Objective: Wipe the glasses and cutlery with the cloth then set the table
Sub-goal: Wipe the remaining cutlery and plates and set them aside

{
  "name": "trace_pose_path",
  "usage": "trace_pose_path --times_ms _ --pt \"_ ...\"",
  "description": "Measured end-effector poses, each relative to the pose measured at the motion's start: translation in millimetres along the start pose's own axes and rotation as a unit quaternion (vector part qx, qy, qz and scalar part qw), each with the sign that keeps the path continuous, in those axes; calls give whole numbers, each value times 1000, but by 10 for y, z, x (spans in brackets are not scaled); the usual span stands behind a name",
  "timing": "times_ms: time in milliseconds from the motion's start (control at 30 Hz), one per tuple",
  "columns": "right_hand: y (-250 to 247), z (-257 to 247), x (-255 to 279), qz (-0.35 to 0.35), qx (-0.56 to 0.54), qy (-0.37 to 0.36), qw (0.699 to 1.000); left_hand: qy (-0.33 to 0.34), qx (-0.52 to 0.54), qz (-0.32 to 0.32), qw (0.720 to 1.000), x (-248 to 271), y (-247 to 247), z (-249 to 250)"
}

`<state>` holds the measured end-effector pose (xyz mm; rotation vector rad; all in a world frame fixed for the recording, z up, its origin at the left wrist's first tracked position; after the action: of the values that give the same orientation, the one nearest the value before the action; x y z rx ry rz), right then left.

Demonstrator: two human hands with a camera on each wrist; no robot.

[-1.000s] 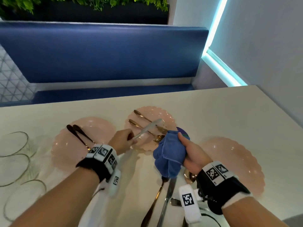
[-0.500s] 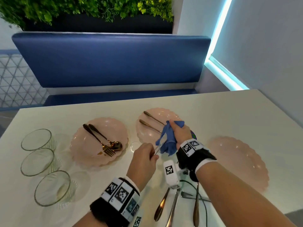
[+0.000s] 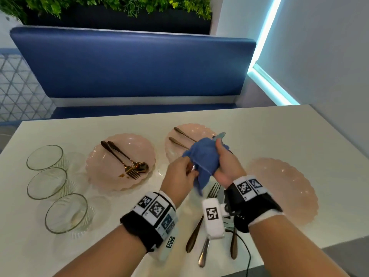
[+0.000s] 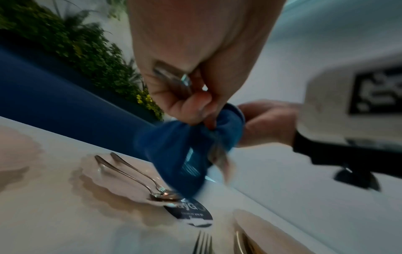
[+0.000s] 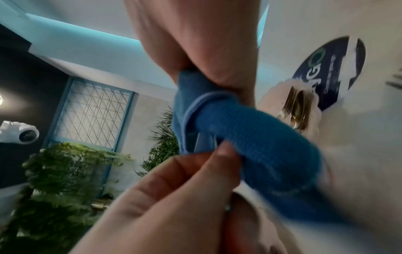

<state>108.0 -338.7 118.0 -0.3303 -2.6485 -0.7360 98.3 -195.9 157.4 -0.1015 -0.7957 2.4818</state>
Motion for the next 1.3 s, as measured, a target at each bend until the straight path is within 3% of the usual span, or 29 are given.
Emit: trace_pose_path --times_ms 67,133,233,367,467,567,633,700,767,833,967,1067,1200,1300 --pt "-41 -39 2 57 68 -32 996 18 32 -48 998 70 139 41" --pt "-196 -186 40 137 111 -85 981 -3 68 -124 990 184 268 3" --pt "-328 -293 116 158 101 -126 974 -53 143 -193 969 304 358 -68" --pt "-243 -221 275 139 80 -147 976 -82 133 -137 978 315 313 -206" --pt "17 54 332 47 87 -113 989 -82 128 -90 984 270 239 -224" --pt "189 347 416 -13 98 -75 992 -103 187 -49 976 212 223 -251" --pt "191 363 433 -32 145 -77 986 -119 223 -63 965 234 244 -259" --pt "140 258 469 -33 216 -89 972 -125 178 -79 973 219 158 -285" --pt "87 160 509 -35 259 -98 960 -106 150 -18 983 119 -76 -302" --pt "89 130 545 -42 307 -102 945 -72 205 26 976 -11 -234 -243" --pt "208 258 585 -84 354 -94 927 -43 262 -60 962 -143 23 -51" --pt "196 406 633 -87 380 -80 917 -90 315 -53 943 -167 178 -192" --pt "61 602 674 -137 472 -25 871 -178 344 -25 921 -183 287 -435" --pt "-85 630 802 -205 589 47 780 -212 391 8 896 -243 179 -584"
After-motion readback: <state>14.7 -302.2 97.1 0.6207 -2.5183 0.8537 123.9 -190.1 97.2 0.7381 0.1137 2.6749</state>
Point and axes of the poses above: each hand's wrist, its own x-axis away from the middle knuckle, its own y-axis out of the palm, z = x × y, the point moved 5 cm from there along -x, towards the middle knuckle, and after that the axes turned 14 degrees about -z, right-handed, at the moved point
